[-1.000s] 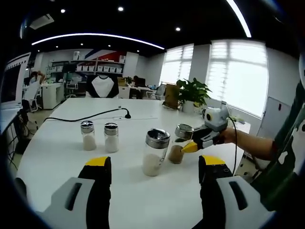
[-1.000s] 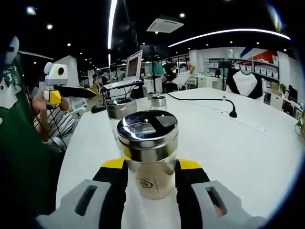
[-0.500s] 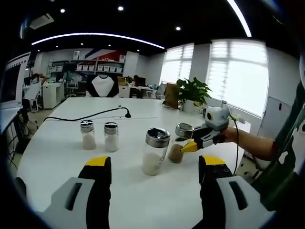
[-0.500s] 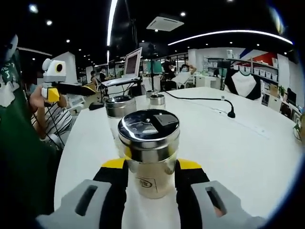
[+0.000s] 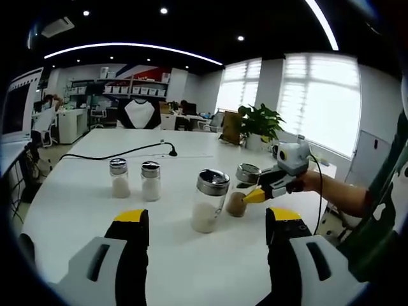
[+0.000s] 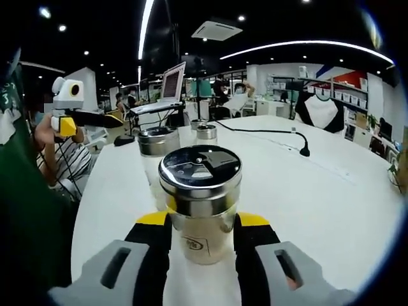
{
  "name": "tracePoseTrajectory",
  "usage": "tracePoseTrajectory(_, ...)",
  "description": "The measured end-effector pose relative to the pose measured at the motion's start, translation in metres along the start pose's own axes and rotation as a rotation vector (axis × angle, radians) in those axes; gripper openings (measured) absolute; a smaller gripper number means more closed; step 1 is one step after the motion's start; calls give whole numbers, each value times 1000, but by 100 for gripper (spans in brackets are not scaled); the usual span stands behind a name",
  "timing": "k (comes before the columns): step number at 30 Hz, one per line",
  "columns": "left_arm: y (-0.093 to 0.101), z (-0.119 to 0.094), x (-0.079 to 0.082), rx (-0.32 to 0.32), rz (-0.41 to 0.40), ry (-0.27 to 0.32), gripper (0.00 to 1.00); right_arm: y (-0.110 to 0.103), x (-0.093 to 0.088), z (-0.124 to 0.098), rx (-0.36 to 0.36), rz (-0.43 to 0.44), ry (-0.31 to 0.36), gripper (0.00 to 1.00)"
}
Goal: Rotate the seasoning bottle until the label or dispensing opening points toward the visible target arrow and the bottle remains upright within the marked orientation range
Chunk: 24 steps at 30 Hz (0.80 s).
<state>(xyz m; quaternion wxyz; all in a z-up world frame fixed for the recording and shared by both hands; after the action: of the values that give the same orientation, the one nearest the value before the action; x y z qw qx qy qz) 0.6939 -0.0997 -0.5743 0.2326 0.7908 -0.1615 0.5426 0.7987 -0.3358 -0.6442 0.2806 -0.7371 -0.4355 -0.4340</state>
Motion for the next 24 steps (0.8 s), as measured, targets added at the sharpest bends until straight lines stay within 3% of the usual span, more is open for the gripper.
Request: tracePoseTrajectory(24, 2, 3, -1, -6, -4, -4, 79, -10, 1, -1, -138, 64, -36, 37)
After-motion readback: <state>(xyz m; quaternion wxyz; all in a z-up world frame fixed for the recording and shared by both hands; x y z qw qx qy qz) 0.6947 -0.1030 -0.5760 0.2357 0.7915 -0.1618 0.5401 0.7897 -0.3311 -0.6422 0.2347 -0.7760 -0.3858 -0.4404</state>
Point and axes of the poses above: the point that each gripper's makers call its tool centre point, and the gripper's own axes: z roughly forward along the fingers, y roughly to its right, x roughly out of its top, the point moved 6 cm from there along -z, roughly backward along the fingers, and after that the axes turned 2 degrees about -y, right-handed, at the moved point
